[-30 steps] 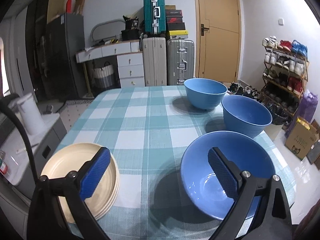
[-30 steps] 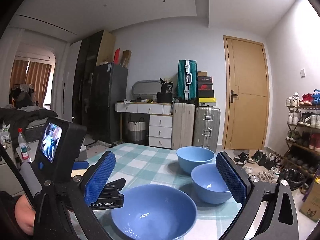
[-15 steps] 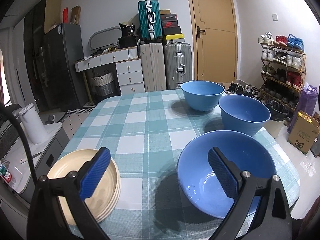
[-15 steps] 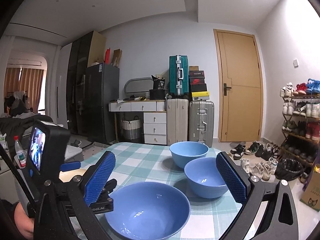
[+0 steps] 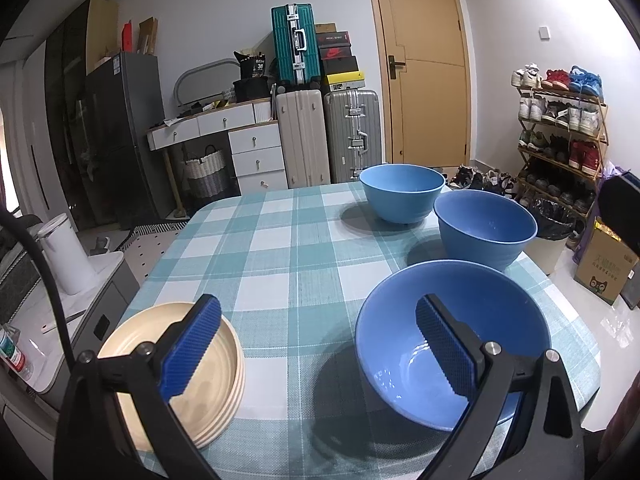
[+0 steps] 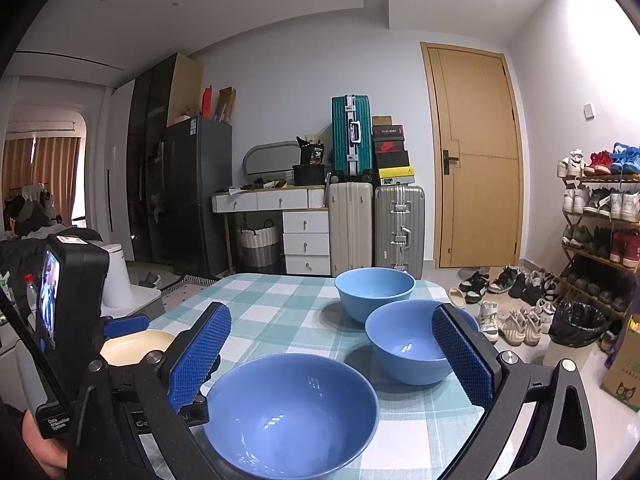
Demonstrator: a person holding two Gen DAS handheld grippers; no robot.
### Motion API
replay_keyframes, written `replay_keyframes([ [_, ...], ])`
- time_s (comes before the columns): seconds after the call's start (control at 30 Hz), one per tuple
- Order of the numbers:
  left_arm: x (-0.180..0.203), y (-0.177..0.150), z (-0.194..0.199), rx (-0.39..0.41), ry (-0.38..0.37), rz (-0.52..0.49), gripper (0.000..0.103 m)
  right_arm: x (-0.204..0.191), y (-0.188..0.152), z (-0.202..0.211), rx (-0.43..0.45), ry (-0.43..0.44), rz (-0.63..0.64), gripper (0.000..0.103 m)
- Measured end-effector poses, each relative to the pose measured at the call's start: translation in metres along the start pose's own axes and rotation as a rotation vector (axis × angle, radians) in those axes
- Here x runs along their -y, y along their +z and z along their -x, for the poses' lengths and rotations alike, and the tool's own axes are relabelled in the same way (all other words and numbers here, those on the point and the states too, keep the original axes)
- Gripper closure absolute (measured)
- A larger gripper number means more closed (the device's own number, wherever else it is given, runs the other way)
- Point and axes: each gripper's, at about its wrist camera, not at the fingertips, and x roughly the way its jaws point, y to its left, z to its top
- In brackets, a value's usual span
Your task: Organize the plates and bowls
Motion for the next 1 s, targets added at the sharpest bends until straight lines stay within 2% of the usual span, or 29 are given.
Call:
replay_keyframes([
  [0.3,-0.002,0.001,0.0,-0.01,-0.012,0.017,0.004,0.0,0.0,-0.002,-0.003,-0.002,-0.009,0.001],
  [0.53,-0.01,0.006,-0.004,-0.032,-0.038,0.056,0.004,0.013,-0.002,-0.003,0.004,-0.017,-0.072,0.001],
  [0.63,-0.018,0.011,-0.012,-0.071,-0.067,0.085,0.004,0.019,0.0,0.001,0.014,-0.039,-0.095,0.001],
  [0.77,-0.024,0.027,-0.025,-0.127,-0.061,0.091,0.004,0.031,0.005,0.004,0.024,-0.061,-0.101,0.001],
  [0.87,-0.027,0.048,-0.026,-0.089,-0.057,0.075,0.004,0.049,0.012,0.0,0.012,-0.076,-0.1,0.001],
  [0.93,-0.022,0.066,-0.033,-0.083,-0.068,0.038,0.004,0.065,0.02,-0.008,-0.009,-0.103,-0.087,0.001],
  [1.0,-0.009,0.085,-0.047,-0.12,-0.075,-0.028,0.004,0.082,0.031,-0.018,-0.034,-0.139,-0.072,0.001],
])
